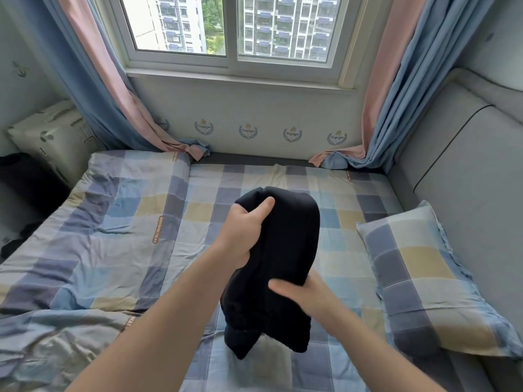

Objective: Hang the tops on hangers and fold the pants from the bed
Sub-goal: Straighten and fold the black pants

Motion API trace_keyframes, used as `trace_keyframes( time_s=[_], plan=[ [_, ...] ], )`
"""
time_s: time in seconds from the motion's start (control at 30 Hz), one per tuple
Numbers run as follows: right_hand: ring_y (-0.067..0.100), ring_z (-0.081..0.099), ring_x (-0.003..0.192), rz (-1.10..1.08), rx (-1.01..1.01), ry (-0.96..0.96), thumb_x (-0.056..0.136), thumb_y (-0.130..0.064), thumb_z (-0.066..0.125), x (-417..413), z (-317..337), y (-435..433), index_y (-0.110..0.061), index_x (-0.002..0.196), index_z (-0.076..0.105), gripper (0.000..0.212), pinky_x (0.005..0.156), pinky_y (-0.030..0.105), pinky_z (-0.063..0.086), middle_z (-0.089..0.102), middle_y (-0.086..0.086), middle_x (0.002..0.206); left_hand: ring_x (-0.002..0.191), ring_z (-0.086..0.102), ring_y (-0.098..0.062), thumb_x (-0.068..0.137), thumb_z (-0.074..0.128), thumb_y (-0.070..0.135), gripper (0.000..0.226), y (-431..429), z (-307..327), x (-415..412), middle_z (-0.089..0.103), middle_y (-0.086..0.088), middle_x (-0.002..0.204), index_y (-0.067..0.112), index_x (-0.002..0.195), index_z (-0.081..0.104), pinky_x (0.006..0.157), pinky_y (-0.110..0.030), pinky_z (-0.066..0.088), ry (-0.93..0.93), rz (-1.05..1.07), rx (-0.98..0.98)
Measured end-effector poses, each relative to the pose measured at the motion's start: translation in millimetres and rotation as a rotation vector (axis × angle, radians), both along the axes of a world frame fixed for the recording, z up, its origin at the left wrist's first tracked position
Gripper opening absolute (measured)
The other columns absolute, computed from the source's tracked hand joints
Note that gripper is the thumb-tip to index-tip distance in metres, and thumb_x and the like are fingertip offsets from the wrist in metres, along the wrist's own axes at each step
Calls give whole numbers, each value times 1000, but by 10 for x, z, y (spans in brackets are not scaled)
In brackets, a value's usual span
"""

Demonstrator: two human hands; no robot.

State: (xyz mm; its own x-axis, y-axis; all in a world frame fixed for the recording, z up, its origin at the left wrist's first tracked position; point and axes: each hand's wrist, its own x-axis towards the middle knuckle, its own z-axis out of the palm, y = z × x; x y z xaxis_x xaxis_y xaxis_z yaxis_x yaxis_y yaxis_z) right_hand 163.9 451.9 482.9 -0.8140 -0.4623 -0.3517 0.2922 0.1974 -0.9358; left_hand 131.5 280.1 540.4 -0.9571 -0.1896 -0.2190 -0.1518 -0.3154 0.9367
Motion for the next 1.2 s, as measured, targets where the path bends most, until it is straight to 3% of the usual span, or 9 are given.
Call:
trace_keyframes(
  time_s=[0.13, 0.23, 0.4, 0.53, 0.7, 0.8, 0.93, 1.03, 1.2],
  plan=[
    [-4, 68, 89, -72, 135, 21, 91, -29, 71, 99, -298, 34, -36, 111, 63, 22, 69, 10, 51, 72, -25, 97, 100, 72, -18, 95, 68, 32, 19, 16, -22, -28, 78, 3, 100, 21, 110, 71, 85, -38, 58, -52, 46, 55],
    [4, 70, 82, -205, 176, 52, 97, -22, 65, -56, -298, 133, -30, 91, 69, 11, 64, 12, 52, 75, -14, 86, 99, 71, -15, 96, 67, 34, 18, -19, -68, -33, 78, 7, 96, 23, 110, 69, 78, -31, 57, -91, 90, 21],
    [25, 75, 88, -364, 28, -3, 94, -14, 68, -326, -59, 186, -11, 98, 72, 6, 77, 41, 62, 78, 6, 92, 109, 68, -20, 88, 73, 45, 43, -121, -200, 50, 71, 0, 117, 18, 121, 62, 96, -39, 55, -190, -102, -169],
    [28, 75, 86, -477, -127, -52, 96, -10, 64, -486, 194, 165, -9, 103, 70, 10, 67, 36, 61, 77, 11, 93, 104, 71, -9, 89, 75, 30, 43, -74, -399, 248, 75, 7, 111, 16, 127, 61, 78, -17, 55, -71, -354, -242],
    [30, 75, 88, -466, -186, -60, 96, -9, 63, -531, 428, 174, -7, 103, 70, 11, 66, 35, 60, 77, 15, 96, 122, 52, 10, 67, 83, 53, 99, 0, -622, 431, 51, 24, 142, 39, 150, 31, 92, -11, 45, -23, -442, -397],
    [33, 75, 90, -447, -283, -127, 98, -11, 61, -499, 535, 167, 1, 113, 66, 20, 65, 36, 60, 75, 19, 101, 131, 47, 5, 67, 86, 50, 106, 44, -722, 454, 47, 24, 144, 51, 151, 22, 105, -28, 46, -17, -436, -381],
    [36, 73, 95, -403, -428, -288, 98, -23, 60, -474, 675, 118, 10, 117, 64, 38, 68, 38, 61, 71, 26, 111, 116, 59, 7, 62, 86, 64, 99, 186, -813, 524, 57, 21, 131, 47, 142, 29, 91, -23, 55, -39, -335, -339],
    [33, 74, 92, -364, -480, -349, 99, -31, 55, -497, 718, 140, 10, 111, 68, 44, 69, 36, 61, 72, 25, 110, 113, 65, -4, 71, 77, 63, 77, 267, -823, 527, 66, 8, 124, 32, 134, 46, 97, -32, 54, -25, -269, -294],
    [28, 76, 80, -299, -559, -387, 87, -31, 61, -521, 755, 213, 1, 86, 80, 38, 64, 33, 61, 76, 19, 94, 94, 69, -10, 103, 54, 22, 11, 295, -621, 379, 71, -2, 104, 20, 109, 63, 73, -18, 53, -73, -77, -78]
  ],
)
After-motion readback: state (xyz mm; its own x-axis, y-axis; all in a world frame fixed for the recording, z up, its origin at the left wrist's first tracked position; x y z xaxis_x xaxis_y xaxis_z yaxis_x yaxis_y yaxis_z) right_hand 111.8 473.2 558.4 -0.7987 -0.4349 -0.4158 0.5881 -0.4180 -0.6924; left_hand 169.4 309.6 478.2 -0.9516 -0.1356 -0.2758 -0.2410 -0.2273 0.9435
